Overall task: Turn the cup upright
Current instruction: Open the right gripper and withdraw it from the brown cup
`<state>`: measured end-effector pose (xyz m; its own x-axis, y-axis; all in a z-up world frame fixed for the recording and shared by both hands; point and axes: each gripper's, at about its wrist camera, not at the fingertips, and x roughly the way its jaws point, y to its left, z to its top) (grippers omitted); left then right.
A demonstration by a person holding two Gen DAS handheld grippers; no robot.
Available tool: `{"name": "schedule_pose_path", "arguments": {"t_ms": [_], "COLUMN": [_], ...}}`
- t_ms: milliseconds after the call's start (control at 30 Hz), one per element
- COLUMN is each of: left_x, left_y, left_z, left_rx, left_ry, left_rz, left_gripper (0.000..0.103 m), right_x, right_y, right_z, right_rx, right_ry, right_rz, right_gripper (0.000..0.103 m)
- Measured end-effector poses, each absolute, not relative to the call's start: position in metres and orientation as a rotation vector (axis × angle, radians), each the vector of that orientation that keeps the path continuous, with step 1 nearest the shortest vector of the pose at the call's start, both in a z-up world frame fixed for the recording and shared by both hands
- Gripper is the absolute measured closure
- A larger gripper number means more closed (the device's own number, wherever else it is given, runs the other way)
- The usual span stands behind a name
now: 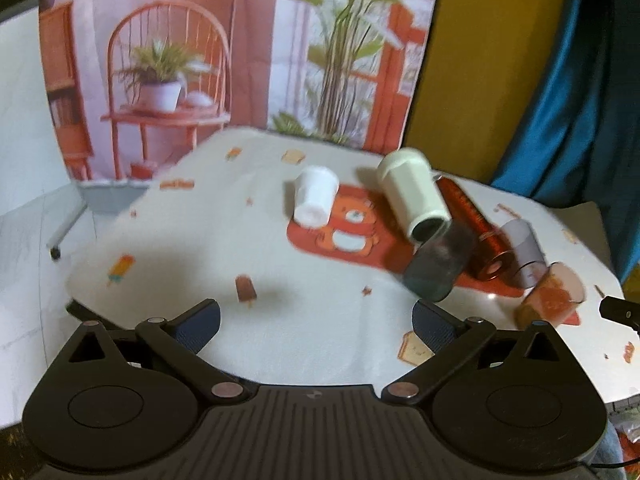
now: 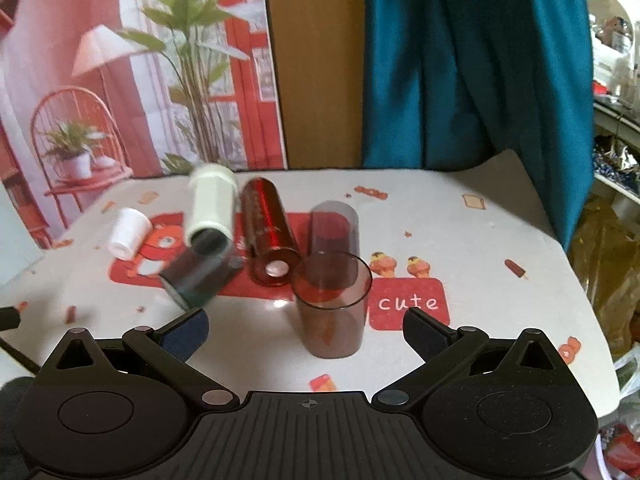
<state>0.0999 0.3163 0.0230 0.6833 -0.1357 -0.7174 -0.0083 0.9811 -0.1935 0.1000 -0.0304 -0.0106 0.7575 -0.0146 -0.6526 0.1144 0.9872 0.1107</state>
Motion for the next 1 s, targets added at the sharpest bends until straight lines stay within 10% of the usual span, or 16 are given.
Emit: {"name": "schedule_pose_path", "arguments": {"t_ms": [1000], "left_x": [0.031], "left_y": [0.290], "left_z": [0.047], "left_rx": [-0.031], "left_ry": [0.756], "left_rz": [-0.053], "left_gripper": [0.000], "right_x": [0.025], "right_y": [0.009], "right_z": [-0.015], "right_rx": [0.111], "right_ry": [0.675], "right_rz": [-0.092], "right_gripper": [0.000]}}
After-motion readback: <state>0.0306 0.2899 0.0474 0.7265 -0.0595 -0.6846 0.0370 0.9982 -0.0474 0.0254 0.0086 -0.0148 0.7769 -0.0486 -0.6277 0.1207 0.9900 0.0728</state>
